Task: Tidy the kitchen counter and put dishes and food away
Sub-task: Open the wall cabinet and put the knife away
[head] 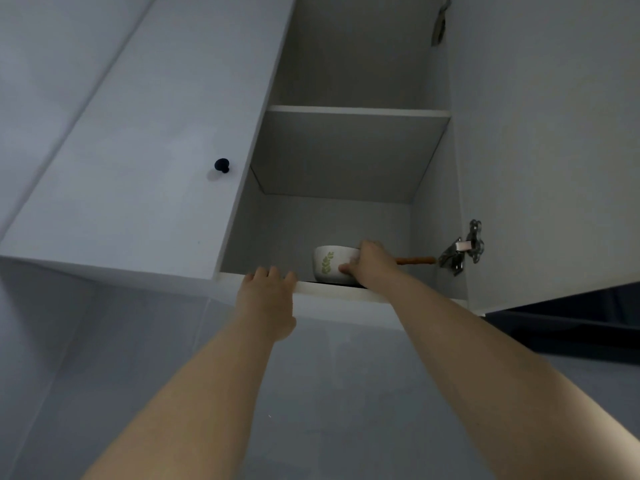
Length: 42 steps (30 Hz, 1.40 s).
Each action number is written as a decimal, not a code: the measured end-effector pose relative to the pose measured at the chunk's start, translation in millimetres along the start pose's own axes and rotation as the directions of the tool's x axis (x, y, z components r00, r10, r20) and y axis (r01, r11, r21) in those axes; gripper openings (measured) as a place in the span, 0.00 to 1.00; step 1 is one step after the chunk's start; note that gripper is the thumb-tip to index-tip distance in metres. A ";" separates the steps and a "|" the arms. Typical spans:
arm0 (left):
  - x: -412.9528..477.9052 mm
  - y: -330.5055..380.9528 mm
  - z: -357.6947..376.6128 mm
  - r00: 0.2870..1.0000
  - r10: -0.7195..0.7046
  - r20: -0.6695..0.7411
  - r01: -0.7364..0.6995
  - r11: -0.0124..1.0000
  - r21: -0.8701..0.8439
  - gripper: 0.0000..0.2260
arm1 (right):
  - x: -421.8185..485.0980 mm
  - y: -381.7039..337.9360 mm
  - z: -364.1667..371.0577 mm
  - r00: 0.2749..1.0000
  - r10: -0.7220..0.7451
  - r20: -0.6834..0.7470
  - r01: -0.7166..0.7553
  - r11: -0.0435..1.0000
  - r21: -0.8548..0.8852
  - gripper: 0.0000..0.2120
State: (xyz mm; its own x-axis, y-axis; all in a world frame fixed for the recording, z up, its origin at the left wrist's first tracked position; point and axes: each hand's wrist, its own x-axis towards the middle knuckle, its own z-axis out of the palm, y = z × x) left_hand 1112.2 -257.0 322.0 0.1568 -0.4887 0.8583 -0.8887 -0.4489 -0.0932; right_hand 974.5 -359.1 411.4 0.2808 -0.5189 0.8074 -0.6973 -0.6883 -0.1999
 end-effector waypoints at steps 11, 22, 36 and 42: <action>2.5 -18.6 -3.3 0.999 -0.013 0.051 0.009 0.997 0.074 0.29 | 26.2 16.7 5.5 0.972 0.087 0.218 -0.055 0.987 -0.150 0.14; 5.9 -22.7 5.7 1.000 -0.009 0.026 0.007 0.998 0.067 0.28 | 39.4 13.4 12.2 0.982 -0.048 0.181 0.071 0.990 -0.122 0.16; 5.3 -20.9 7.8 1.000 -0.021 -0.001 0.021 0.998 0.061 0.29 | 37.2 37.1 -0.7 0.997 -0.073 0.011 0.073 0.964 -0.255 0.11; 4.8 -20.3 9.7 1.000 -0.023 -0.014 0.024 0.998 0.066 0.28 | 33.7 58.4 -13.6 1.000 0.016 -0.002 -0.016 0.966 -0.257 0.12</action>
State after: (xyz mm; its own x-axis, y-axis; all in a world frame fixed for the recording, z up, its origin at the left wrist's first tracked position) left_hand 1135.2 -257.5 323.1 0.1712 -0.4680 0.8670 -0.8543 -0.5088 -0.1060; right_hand 934.2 -409.9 434.5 0.2681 -0.5292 0.8050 -0.8479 -0.5264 -0.0637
